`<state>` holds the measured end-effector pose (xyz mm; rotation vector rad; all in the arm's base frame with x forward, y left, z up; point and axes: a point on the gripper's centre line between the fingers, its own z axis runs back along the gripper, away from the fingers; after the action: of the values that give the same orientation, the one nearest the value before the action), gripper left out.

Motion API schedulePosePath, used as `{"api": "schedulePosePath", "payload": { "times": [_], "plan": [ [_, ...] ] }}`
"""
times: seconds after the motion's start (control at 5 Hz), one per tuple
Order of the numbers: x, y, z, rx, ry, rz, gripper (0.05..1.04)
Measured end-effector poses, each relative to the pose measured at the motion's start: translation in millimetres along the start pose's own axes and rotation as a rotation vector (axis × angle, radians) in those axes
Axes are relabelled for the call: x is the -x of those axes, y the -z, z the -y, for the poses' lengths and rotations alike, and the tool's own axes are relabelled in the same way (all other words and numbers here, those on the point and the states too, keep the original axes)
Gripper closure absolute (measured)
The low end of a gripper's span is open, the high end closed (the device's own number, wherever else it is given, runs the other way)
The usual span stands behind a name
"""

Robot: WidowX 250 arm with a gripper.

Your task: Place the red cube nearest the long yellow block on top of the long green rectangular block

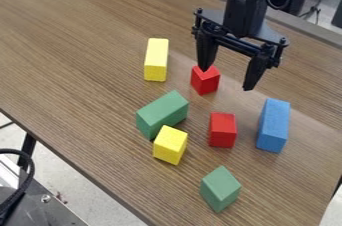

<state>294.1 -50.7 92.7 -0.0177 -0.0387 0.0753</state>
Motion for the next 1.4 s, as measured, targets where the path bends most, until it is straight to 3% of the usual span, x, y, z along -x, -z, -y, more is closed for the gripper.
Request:
{"api": "schedulePosePath", "payload": {
  "times": [0.2,0.4,0.8,1.0,1.2,1.4],
  "plan": [
    [4,9,-1,-0.008,0.001,-0.033,0.084],
    [-6,19,-14,-0.034,0.027,-0.148,0.084],
    [-19,19,-57,-0.034,-0.083,-0.201,0.084],
    [-15,21,-66,0.008,-0.069,-0.238,0.084],
    [-14,24,-58,0.066,-0.006,-0.238,0.084],
    [-13,24,-54,0.066,0.015,-0.238,0.084]
  ]
}}
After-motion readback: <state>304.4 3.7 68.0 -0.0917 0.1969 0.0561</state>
